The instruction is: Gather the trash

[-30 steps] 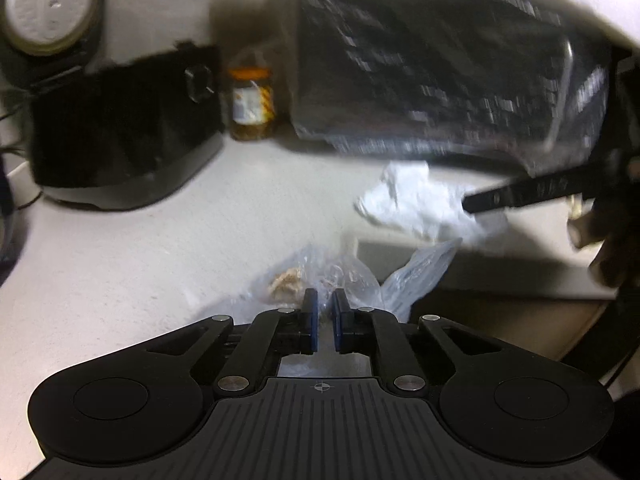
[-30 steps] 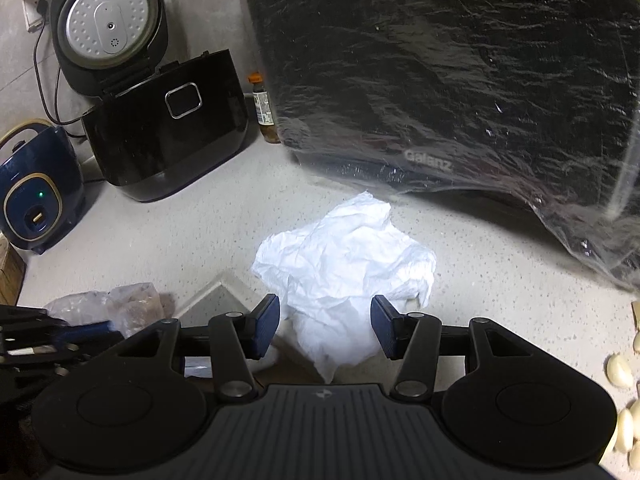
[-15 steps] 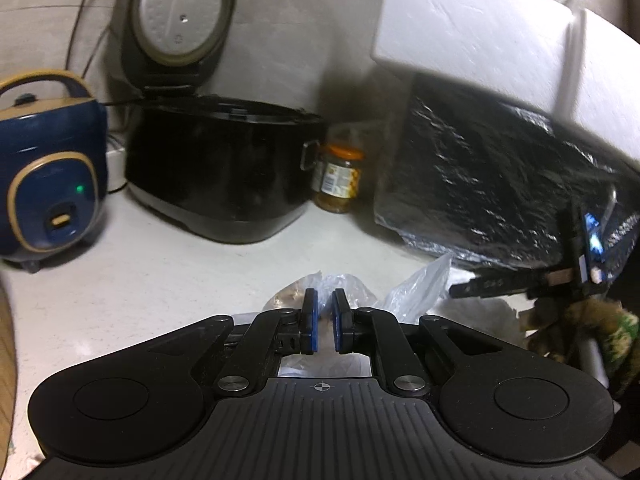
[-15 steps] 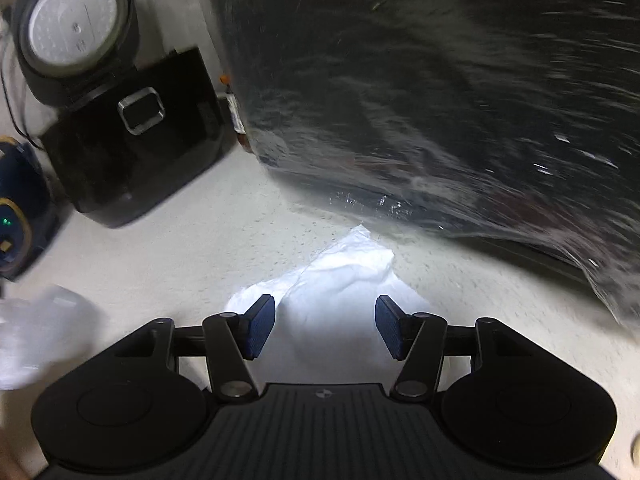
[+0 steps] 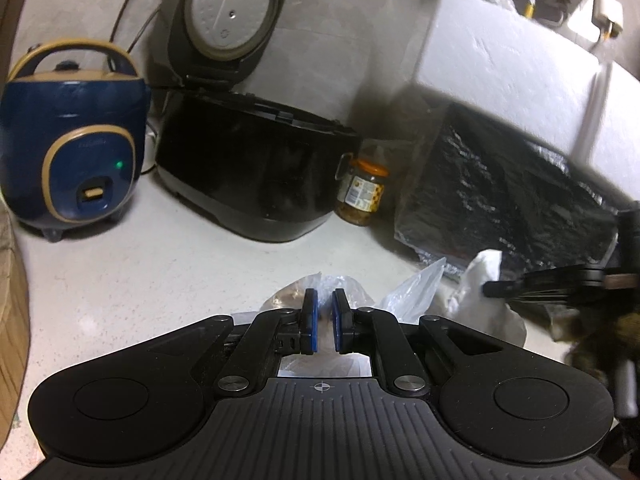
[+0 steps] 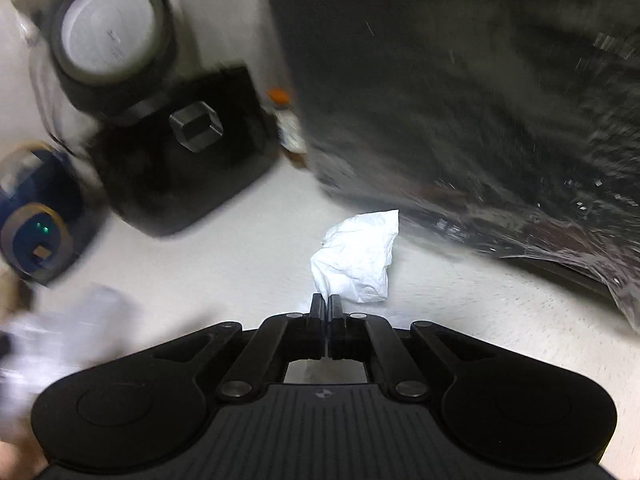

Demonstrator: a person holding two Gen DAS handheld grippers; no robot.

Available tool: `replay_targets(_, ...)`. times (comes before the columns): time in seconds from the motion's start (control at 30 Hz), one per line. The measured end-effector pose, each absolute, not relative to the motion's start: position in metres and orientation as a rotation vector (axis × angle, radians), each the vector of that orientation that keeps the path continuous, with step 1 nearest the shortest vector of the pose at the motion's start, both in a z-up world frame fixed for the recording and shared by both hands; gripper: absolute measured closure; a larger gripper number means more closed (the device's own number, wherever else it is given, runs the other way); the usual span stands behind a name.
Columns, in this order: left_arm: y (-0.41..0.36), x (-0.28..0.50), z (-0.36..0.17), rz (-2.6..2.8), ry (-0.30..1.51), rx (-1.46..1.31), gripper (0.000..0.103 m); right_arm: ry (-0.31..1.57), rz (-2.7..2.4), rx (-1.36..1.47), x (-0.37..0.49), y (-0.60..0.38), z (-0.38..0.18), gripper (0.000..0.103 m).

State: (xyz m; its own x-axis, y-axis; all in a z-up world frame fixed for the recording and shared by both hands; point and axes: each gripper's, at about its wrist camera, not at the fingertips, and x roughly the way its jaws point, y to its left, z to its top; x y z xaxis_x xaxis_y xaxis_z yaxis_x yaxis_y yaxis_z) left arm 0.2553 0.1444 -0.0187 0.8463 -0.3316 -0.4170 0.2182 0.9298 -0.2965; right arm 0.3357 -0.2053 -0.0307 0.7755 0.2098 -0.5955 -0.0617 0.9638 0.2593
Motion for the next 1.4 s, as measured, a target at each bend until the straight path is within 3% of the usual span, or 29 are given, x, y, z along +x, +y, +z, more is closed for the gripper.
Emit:
replay_targets(0.27, 0.149, 0.246, -0.020, -0.424, 0.447, -0.285, 0.092, 0.607, 0.148, 0.310, 0.242, -0.178, 0.001, 0.102)
replay_targets(0.63, 0.082, 0.198, 0.001, -0.604, 0.431, -0.233, 0.092, 0.667, 0.015, 0.381, 0.141, -0.205, -0.033, 0.102)
replay_targets(0.87, 0.008, 0.168, -0.006, -0.685, 0.547, -0.141, 0.092, 0.629, -0.001, 0.447, 0.087, -0.250, -0.050, 0.102)
replay_targets(1.17, -0.024, 0.177, -0.082, -0.597, 0.775, -0.274, 0.092, 0.696, -0.019, 0.516, 0.048, -0.290, -0.100, 0.102)
replay_targets(1.4, -0.024, 0.205, -0.180, -0.475, 0.970, -0.479, 0.092, 0.744, -0.041, 0.522, 0.031, -0.318, -0.129, 0.102)
